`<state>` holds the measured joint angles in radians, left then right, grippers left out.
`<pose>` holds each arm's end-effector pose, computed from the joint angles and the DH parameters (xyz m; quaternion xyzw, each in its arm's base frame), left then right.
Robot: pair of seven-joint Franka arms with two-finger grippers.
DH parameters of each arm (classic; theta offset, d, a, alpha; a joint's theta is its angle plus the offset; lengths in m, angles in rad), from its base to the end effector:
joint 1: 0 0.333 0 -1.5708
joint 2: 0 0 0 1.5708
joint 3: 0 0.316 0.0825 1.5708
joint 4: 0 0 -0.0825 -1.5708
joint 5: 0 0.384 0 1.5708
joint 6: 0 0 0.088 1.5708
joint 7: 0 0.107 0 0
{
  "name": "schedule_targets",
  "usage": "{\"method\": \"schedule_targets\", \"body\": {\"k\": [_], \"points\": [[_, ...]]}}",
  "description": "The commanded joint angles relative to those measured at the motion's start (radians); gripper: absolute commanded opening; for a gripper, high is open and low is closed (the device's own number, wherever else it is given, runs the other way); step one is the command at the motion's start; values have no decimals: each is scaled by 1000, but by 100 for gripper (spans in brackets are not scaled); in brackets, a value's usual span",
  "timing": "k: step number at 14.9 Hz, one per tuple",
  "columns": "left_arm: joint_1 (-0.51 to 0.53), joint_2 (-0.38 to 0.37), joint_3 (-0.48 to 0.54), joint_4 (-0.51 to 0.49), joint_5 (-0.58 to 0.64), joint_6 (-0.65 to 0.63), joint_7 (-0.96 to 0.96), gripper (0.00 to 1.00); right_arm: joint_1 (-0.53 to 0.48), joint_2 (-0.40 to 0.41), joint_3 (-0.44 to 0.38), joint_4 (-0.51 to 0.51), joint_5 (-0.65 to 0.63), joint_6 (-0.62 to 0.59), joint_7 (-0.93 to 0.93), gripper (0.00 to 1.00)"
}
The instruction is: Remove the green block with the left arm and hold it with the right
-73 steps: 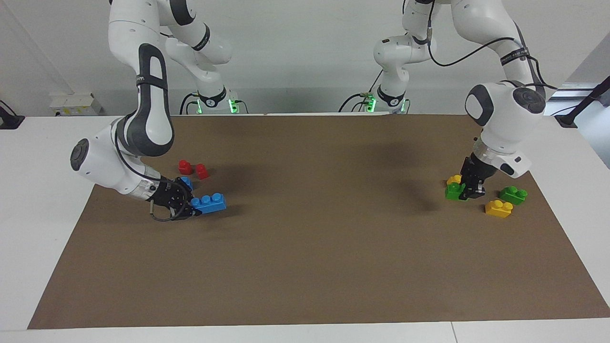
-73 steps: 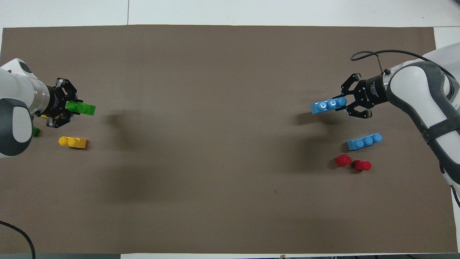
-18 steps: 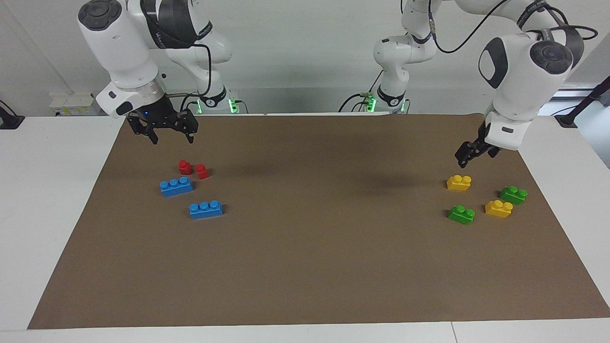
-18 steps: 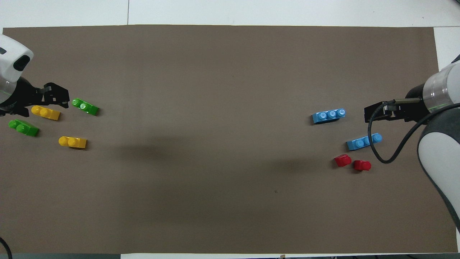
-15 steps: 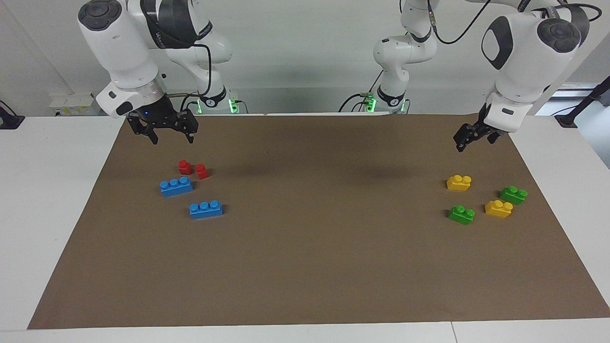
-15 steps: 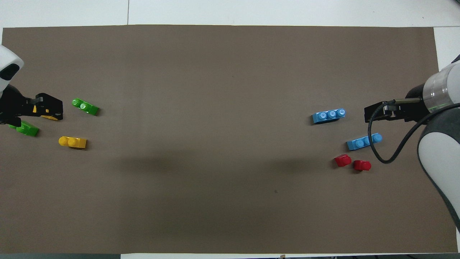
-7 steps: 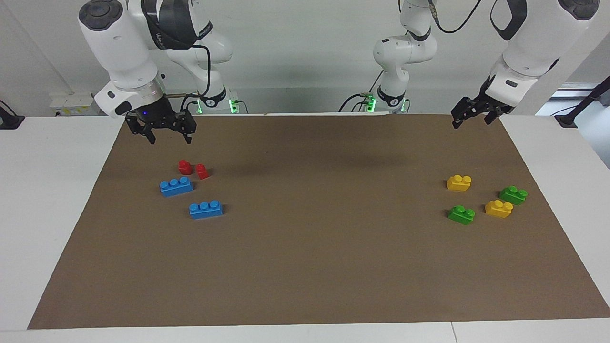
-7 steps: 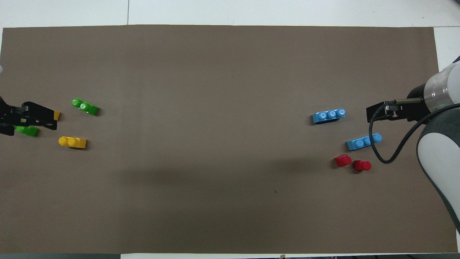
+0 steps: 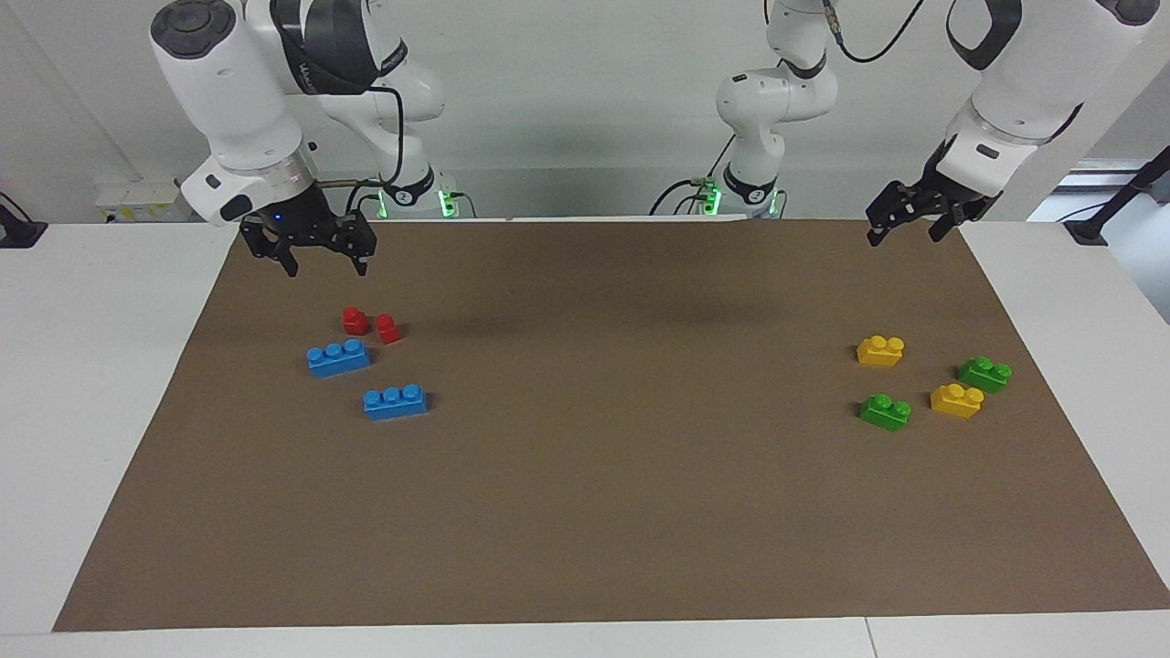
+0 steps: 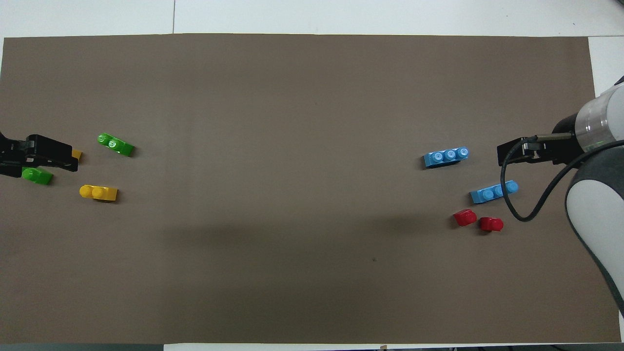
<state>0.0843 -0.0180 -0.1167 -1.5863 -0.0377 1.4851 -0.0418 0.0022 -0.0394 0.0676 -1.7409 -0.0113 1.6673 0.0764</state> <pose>0.5390 -0.0224 0.6200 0.9990 0.0039 -0.0423 0.0162 0.5445 0.0376 0.5738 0.9998 -0.0027 -0.0166 0.0082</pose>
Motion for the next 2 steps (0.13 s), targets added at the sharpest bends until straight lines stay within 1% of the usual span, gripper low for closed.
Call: {"method": "schedule_targets", "body": {"k": [1,2], "points": [[6,-11,-3,0,-11,6,23,100,-10,0,5,6,-19,-14,-23,100],[5,-11,-3,0,-11,7,23,100,-10,0,5,4,-19,-14,-21,100]]}}
